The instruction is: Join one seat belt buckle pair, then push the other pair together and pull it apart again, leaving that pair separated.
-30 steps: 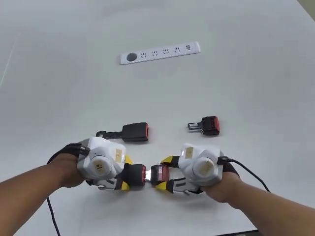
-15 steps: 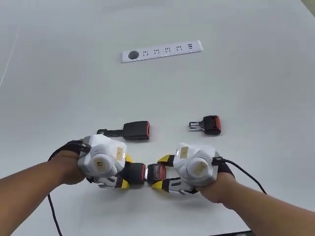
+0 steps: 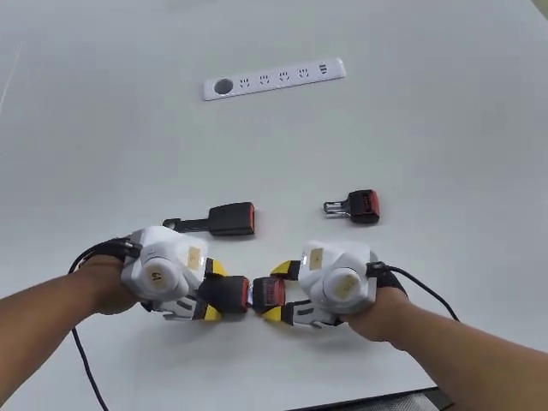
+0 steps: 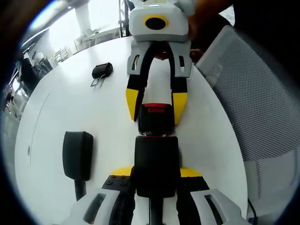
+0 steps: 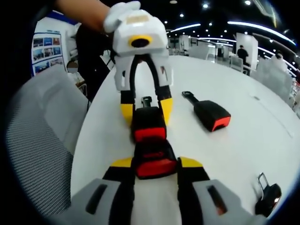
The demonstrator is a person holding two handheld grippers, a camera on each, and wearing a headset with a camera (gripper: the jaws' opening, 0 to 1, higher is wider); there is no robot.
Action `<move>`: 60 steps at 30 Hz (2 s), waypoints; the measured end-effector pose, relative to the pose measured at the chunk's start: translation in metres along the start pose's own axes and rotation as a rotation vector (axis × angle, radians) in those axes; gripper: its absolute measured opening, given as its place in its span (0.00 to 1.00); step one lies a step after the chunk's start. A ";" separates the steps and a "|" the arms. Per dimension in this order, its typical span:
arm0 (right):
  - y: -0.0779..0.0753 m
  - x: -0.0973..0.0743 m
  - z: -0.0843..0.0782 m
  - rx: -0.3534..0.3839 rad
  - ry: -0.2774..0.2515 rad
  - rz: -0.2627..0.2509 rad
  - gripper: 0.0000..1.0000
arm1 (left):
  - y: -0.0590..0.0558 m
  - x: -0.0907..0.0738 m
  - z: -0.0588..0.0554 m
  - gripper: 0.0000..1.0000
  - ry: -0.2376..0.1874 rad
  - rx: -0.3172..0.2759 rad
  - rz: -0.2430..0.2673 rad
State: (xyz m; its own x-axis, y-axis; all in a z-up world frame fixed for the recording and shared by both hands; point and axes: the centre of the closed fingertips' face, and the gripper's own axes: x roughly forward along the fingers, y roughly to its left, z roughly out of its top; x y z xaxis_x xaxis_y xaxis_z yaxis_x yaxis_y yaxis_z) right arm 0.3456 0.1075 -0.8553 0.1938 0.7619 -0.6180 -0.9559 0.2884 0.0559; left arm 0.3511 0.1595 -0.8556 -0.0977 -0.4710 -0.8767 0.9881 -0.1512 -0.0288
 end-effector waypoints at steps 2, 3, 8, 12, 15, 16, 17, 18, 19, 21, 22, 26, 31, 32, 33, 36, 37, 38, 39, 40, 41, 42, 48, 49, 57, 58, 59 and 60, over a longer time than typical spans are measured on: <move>0.000 0.000 0.000 -0.003 -0.001 0.002 0.33 | 0.000 0.000 0.000 0.34 -0.010 -0.001 -0.003; 0.001 0.000 0.000 -0.009 -0.002 0.002 0.33 | 0.000 0.000 0.000 0.34 -0.016 -0.002 -0.005; 0.001 -0.001 0.001 -0.019 -0.011 0.003 0.33 | 0.000 0.000 -0.001 0.34 -0.032 0.011 -0.011; 0.001 -0.002 0.001 -0.029 -0.019 0.005 0.33 | 0.000 -0.001 -0.001 0.34 -0.044 0.019 -0.017; 0.000 -0.002 0.001 -0.039 -0.023 0.008 0.33 | 0.000 -0.001 -0.002 0.34 -0.056 0.019 -0.017; 0.000 -0.002 0.001 -0.027 -0.029 0.010 0.33 | 0.000 -0.001 -0.001 0.34 -0.058 0.020 -0.018; -0.001 -0.003 0.001 0.003 -0.042 0.014 0.33 | 0.000 -0.001 -0.002 0.34 -0.061 0.023 -0.020; -0.001 -0.003 0.000 -0.007 -0.041 0.013 0.33 | 0.000 -0.001 -0.002 0.34 -0.064 0.023 -0.022; 0.000 -0.002 0.001 -0.023 -0.039 0.013 0.33 | 0.000 -0.001 -0.002 0.34 -0.069 0.030 -0.022; 0.000 -0.003 0.001 -0.012 -0.043 0.017 0.33 | 0.000 -0.001 -0.002 0.34 -0.076 0.025 -0.021; 0.000 -0.003 0.001 -0.011 -0.048 0.019 0.33 | 0.000 -0.001 -0.001 0.33 -0.079 0.025 -0.021; 0.001 -0.003 0.001 -0.016 -0.052 0.018 0.32 | 0.000 -0.002 -0.002 0.33 -0.096 0.014 -0.019; 0.000 -0.004 0.001 0.005 -0.064 0.016 0.32 | 0.000 -0.002 -0.002 0.33 -0.115 0.006 -0.025; 0.000 -0.004 0.001 0.023 -0.074 0.014 0.32 | 0.000 -0.002 -0.002 0.33 -0.119 0.002 -0.025; 0.000 -0.004 0.001 0.023 -0.075 0.012 0.32 | 0.000 -0.002 -0.002 0.33 -0.121 0.004 -0.024; 0.000 -0.004 0.001 0.015 -0.078 0.008 0.32 | 0.000 -0.002 -0.002 0.33 -0.131 -0.001 -0.023; 0.000 -0.004 0.001 0.015 -0.078 0.009 0.32 | 0.000 -0.002 -0.002 0.33 -0.133 -0.002 -0.022; 0.000 -0.004 0.001 0.014 -0.079 0.009 0.32 | 0.000 -0.002 -0.002 0.33 -0.136 -0.003 -0.021; 0.000 -0.004 0.001 0.011 -0.079 0.009 0.32 | 0.000 -0.002 -0.002 0.33 -0.138 -0.003 -0.021; 0.000 -0.004 0.001 0.007 -0.077 0.008 0.32 | 0.000 -0.002 -0.002 0.33 -0.141 -0.006 -0.021; 0.000 -0.004 0.001 0.006 -0.078 0.007 0.32 | 0.000 -0.002 -0.002 0.33 -0.144 -0.007 -0.021; 0.000 -0.004 0.001 0.002 -0.076 0.005 0.32 | 0.000 -0.002 -0.002 0.33 -0.147 -0.008 -0.021; 0.001 -0.004 0.001 -0.007 -0.070 -0.009 0.32 | 0.000 -0.002 -0.002 0.33 -0.164 -0.028 -0.015; 0.001 -0.004 0.001 -0.010 -0.070 -0.014 0.32 | 0.000 -0.003 -0.002 0.33 -0.164 -0.029 -0.016; 0.001 -0.004 0.001 0.008 -0.076 -0.014 0.32 | -0.001 -0.002 -0.002 0.33 -0.168 -0.028 -0.020; 0.001 -0.004 0.001 0.011 -0.077 -0.015 0.32 | -0.001 -0.003 -0.002 0.33 -0.168 -0.027 -0.019; 0.001 -0.004 0.001 0.019 -0.080 -0.014 0.32 | -0.001 -0.003 -0.002 0.33 -0.168 -0.029 -0.017; 0.001 -0.004 0.001 0.015 -0.079 -0.017 0.32 | -0.001 -0.003 -0.002 0.33 -0.169 -0.043 -0.019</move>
State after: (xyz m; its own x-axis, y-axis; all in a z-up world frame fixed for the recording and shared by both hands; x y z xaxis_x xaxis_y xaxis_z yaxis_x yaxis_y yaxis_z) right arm 0.3443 0.1053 -0.8521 0.2269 0.8003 -0.5550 -0.9491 0.3095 0.0582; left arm 0.3511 0.1626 -0.8540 -0.1312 -0.6080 -0.7830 0.9897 -0.1260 -0.0680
